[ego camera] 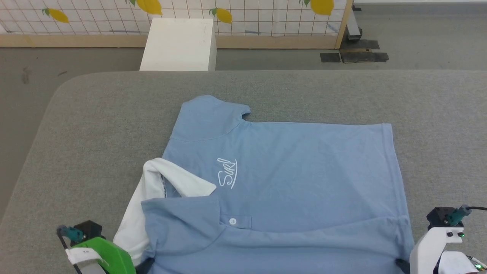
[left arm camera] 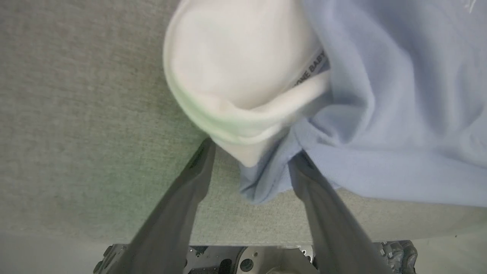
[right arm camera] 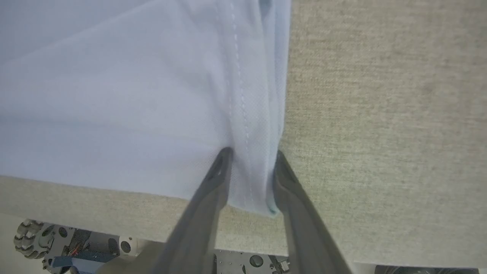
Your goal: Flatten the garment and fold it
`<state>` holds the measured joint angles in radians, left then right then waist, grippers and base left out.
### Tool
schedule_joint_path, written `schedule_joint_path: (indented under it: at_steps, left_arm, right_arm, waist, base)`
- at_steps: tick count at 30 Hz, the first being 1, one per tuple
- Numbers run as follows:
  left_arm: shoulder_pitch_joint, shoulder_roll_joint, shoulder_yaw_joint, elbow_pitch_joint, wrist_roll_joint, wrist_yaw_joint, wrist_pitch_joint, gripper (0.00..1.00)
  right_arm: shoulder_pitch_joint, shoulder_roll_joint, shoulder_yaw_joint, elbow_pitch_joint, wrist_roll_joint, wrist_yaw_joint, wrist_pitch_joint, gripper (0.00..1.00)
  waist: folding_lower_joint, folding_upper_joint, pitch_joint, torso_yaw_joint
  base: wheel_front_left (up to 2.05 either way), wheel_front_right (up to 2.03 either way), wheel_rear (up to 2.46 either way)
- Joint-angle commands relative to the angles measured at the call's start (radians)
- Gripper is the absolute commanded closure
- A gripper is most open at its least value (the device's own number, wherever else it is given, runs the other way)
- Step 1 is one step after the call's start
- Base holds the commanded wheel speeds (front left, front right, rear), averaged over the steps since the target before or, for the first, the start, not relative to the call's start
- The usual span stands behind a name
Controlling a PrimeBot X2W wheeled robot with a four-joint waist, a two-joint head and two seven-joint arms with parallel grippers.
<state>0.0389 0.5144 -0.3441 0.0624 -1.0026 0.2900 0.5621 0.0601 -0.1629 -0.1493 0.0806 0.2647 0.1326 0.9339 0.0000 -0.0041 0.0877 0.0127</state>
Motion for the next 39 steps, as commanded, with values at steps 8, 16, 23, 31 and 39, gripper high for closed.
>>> schedule_joint_path:
  at_steps: [8, 16, 23, 31, 39]
  left_arm:
    - [-0.033, 0.1, 0.049, -0.129, 0.001, 0.017, 0.05, 0.0]
    - [-0.119, 0.084, 0.138, -0.232, 0.07, 0.007, -0.143, 0.0]
    - [-0.182, 0.01, 0.161, -0.154, 0.181, -0.106, -0.477, 0.0]
    - [-0.217, -0.045, 0.134, -0.01, 0.272, -0.207, -0.741, 0.0]
    - [-0.244, -0.091, 0.135, 0.078, 0.318, -0.277, -0.816, 0.0]
  right_arm:
    - [-0.065, -0.051, -0.01, -0.069, 0.068, -0.002, -0.033, 0.0]
    - [-0.181, -0.081, -0.08, -0.173, 0.066, -0.002, -0.168, 0.0]
    - [-0.225, -0.084, -0.107, -0.18, 0.029, -0.002, -0.446, 0.0]
    - [-0.195, -0.073, -0.109, -0.137, 0.017, -0.002, -0.732, 0.0]
    - [-0.157, -0.064, -0.076, -0.093, 0.019, -0.002, -0.816, 0.0]
  waist:
    - [0.0, 0.0041, -0.049, -0.013]
    - [0.0, 0.0041, -0.074, -0.027]
    - [0.0, 0.0041, -0.056, -0.021]
    - [0.0, 0.0041, -0.024, -0.022]
    - [0.0, 0.0041, 0.008, -0.017]
  base:
    - [0.0, 0.0, 0.0]
    - [0.0, 0.0, 0.0]
    - [0.0, 0.0, 0.0]
    - [0.0, 0.0, 0.0]
    - [0.0, 0.0, 0.0]
